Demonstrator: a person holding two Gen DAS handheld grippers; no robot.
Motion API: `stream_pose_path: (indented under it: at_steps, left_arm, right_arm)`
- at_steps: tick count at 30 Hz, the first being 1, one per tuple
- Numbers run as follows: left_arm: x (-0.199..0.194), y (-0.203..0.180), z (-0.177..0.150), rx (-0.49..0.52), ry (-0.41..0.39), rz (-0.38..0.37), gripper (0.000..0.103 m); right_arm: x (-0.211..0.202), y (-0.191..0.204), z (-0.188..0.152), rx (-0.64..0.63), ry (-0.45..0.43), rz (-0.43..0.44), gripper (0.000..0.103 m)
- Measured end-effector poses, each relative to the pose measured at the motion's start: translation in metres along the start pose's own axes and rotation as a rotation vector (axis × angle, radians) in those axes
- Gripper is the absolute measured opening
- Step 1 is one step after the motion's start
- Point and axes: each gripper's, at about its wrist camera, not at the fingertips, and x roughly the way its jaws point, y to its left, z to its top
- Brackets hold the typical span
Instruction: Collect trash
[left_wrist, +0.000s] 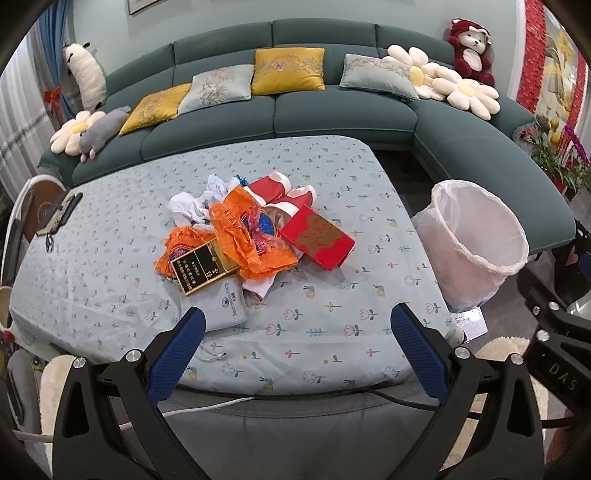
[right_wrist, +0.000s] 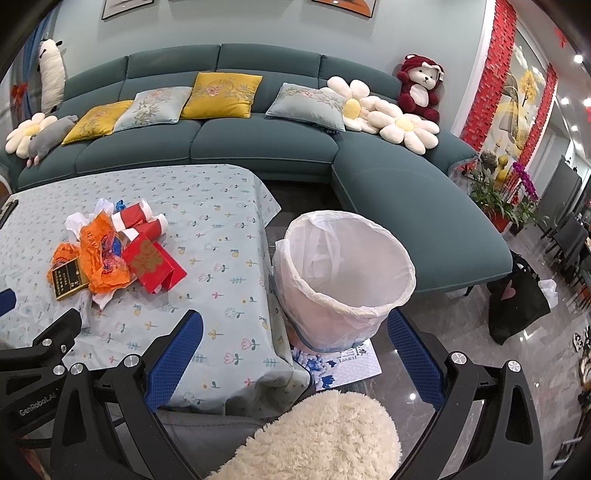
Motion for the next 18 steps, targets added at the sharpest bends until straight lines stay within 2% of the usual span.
stream_pose_path:
  at_steps: [11, 18]
  left_arm:
    - [0.024, 0.048, 0.000, -0.114, 0.010, 0.002, 0.096]
    - [0.043, 0.090, -0.006, -0.140, 0.031, 0.065, 0.096]
  right_arm:
    - [0.010, 0.024, 0.009, -0.009, 0.002, 0.018, 0.095]
    - [0.024, 0.056, 0.015, -0.047, 0.013, 0.061, 0.095]
